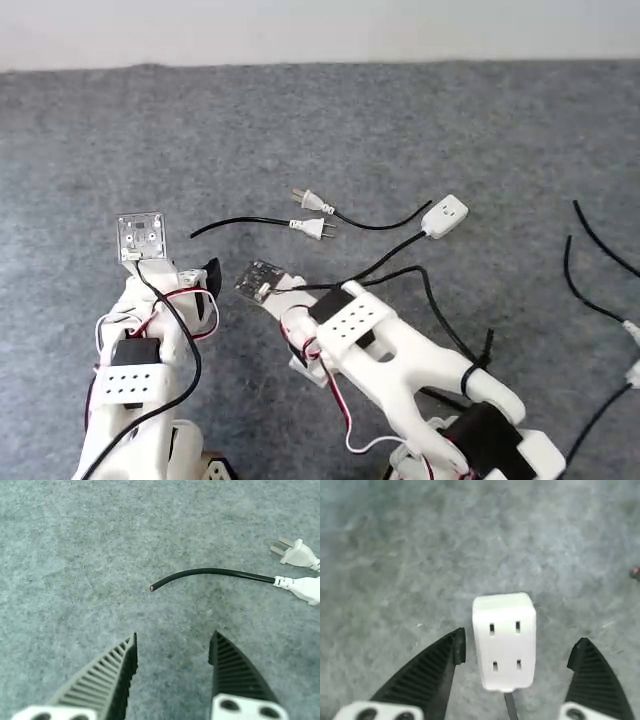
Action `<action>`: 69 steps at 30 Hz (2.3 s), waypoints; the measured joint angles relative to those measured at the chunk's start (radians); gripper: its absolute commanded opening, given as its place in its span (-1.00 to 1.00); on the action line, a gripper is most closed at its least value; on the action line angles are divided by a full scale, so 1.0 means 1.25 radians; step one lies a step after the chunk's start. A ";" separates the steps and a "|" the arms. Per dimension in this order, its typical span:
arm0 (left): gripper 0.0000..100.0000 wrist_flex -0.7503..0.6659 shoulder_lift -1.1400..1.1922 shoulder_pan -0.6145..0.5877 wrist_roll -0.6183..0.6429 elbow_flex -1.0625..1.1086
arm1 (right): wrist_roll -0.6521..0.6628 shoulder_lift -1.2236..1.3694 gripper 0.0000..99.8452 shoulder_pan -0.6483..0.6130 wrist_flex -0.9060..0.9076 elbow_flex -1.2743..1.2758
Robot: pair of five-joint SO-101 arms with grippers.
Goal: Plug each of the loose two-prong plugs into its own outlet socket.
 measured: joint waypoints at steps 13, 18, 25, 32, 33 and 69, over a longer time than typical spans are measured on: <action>-0.55 0.000 0.000 0.000 0.000 0.000 | 0.045 0.000 -0.34 0.108 -0.033 0.000; -0.55 0.000 0.000 0.000 0.000 0.000 | 0.050 -0.014 -0.34 0.072 0.043 -0.066; -0.55 0.000 0.000 0.000 0.000 0.000 | 0.041 0.033 -0.35 0.085 0.058 -0.101; -0.55 0.000 0.002 0.000 0.000 0.000 | 0.037 0.133 -0.35 0.102 0.052 -0.103; -0.55 0.000 0.002 0.000 0.000 0.000 | 0.037 0.133 -0.35 0.106 0.050 -0.103; -0.55 0.000 0.006 0.000 0.000 0.000 | -0.532 0.161 -0.98 0.166 0.068 -0.306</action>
